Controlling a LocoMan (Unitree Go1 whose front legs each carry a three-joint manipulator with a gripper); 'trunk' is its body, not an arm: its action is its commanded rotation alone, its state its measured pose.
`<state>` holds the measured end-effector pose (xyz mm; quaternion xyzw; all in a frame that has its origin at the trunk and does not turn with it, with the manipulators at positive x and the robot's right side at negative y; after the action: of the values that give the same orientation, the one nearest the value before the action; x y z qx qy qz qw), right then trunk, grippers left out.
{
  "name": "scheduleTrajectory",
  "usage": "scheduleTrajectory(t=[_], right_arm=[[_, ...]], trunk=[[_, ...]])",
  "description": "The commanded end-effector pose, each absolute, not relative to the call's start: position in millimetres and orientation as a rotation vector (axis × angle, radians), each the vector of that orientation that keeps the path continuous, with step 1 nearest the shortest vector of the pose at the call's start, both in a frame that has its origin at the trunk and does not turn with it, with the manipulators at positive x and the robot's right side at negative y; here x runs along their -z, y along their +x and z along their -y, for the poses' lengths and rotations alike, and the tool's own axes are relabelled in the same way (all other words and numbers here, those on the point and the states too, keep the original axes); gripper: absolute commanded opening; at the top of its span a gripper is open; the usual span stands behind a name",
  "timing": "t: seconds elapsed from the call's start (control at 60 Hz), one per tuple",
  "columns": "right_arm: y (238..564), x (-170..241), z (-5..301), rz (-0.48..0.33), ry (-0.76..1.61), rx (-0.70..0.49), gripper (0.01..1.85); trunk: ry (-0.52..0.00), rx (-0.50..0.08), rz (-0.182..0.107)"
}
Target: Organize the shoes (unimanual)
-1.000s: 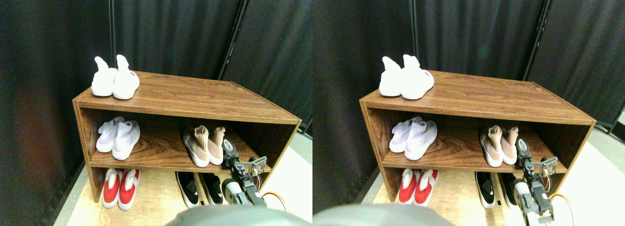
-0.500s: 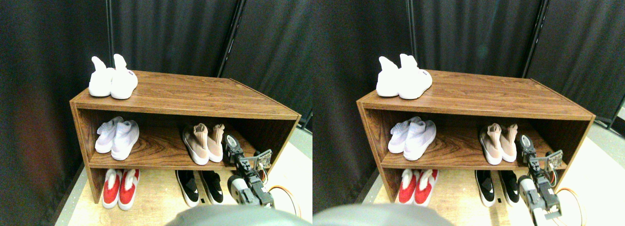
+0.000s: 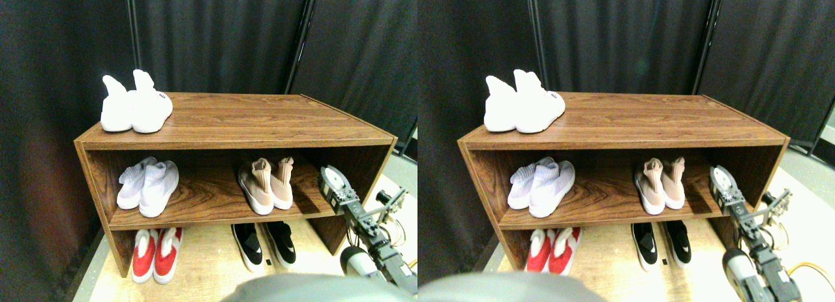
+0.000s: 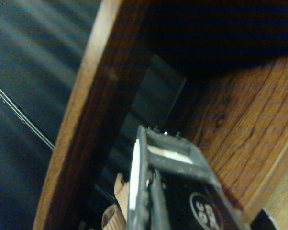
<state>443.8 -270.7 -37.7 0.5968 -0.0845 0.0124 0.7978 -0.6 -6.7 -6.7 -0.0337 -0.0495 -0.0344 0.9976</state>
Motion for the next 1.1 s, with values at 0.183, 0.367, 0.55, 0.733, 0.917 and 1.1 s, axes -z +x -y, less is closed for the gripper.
scheduleTrajectory(t=[0.183,0.367,0.55,0.733,0.917,1.1], right_arm=[[403.5,29.5,275.0,0.245,1.237,-0.133,0.06],[385.4,44.2,280.1,0.219,1.259,-0.209,0.06],[373.9,66.8,277.3,0.248,1.285,-0.174,0.06],[373.0,90.6,280.1,0.217,1.358,-0.135,0.06],[377.3,119.1,280.7,0.152,1.388,-0.109,0.06],[394.9,155.6,286.1,0.093,1.439,-0.033,0.06]], trunk=[[-0.091,0.080,0.091],[-0.086,0.078,0.075],[-0.077,0.077,0.053],[-0.074,0.077,0.029],[-0.070,0.075,0.007],[-0.073,0.071,-0.007]])
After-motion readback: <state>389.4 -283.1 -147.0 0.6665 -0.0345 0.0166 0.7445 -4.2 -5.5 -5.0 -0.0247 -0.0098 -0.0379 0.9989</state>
